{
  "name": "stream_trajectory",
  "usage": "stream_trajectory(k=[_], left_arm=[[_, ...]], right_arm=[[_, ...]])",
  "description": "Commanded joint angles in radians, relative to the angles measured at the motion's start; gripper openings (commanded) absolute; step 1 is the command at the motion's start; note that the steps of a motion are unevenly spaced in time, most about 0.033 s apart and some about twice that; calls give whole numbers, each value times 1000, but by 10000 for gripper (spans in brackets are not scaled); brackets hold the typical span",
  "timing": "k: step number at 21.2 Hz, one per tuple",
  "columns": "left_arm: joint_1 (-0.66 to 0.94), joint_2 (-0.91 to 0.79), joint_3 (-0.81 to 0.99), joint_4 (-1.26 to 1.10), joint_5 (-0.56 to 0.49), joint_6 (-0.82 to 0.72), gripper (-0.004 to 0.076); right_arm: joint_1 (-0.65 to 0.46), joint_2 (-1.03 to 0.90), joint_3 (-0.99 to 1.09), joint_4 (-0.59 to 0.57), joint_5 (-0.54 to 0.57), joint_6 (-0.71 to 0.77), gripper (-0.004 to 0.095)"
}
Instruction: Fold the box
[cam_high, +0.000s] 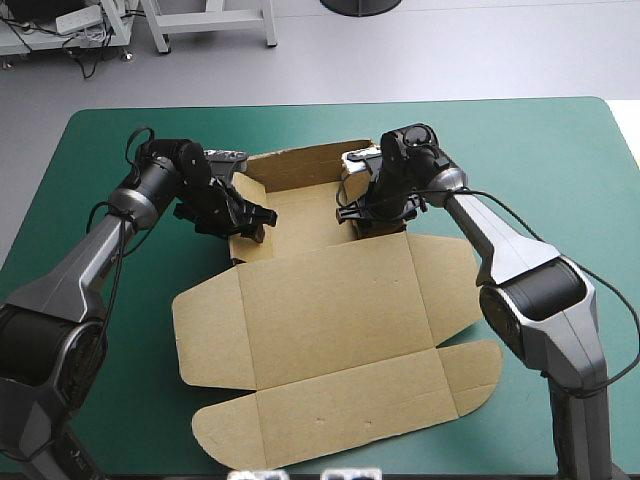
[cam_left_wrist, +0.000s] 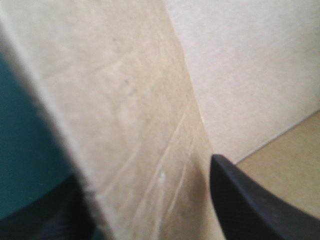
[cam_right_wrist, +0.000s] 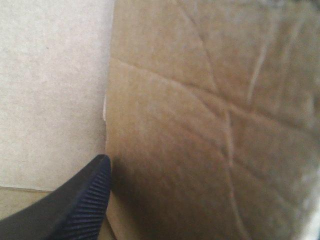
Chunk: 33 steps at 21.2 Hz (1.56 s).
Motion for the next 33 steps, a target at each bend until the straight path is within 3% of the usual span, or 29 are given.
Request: stream_trajectory(k=[1, 5, 13, 16, 21, 23, 25, 27, 30, 31, 33], left_arm=[[-16, -51, -113, -17, 69, -19, 643], [-16, -53, -148, 56, 146, -22, 654], [-16, -56, -148, 111, 146, 0, 654], [-16, -73, -148, 156, 115, 28, 654], [-16, -220, -148, 188, -33, 30, 654], [-16, -301, -148, 211, -12, 41, 643], [-16, -385, -148, 278, 82, 66, 568], [-16, -473, -142, 354, 148, 83, 422], [-16, -616, -74, 349, 146, 130, 92], [-16, -640, -49, 339, 146, 131, 22], [-16, -701, 2, 316, 146, 153, -3]], right_arm=[[6, -97, -31, 36, 12, -18, 563], [2, -120, -31, 25, 12, -20, 563], [-3, -134, -31, -1, 12, -26, 636], [-8, -161, -36, -87, 12, -37, 636], [-53, -258, -102, -79, 12, -64, 636], [-53, -299, -114, -79, 12, -110, 635], [-53, -322, -115, -86, 12, -134, 635], [-54, -315, -115, -99, 11, -134, 635], [-54, -272, -115, -99, -3, -134, 635], [-54, -263, -115, -99, -4, -134, 635], [-54, -236, -115, -99, -6, -134, 636]])
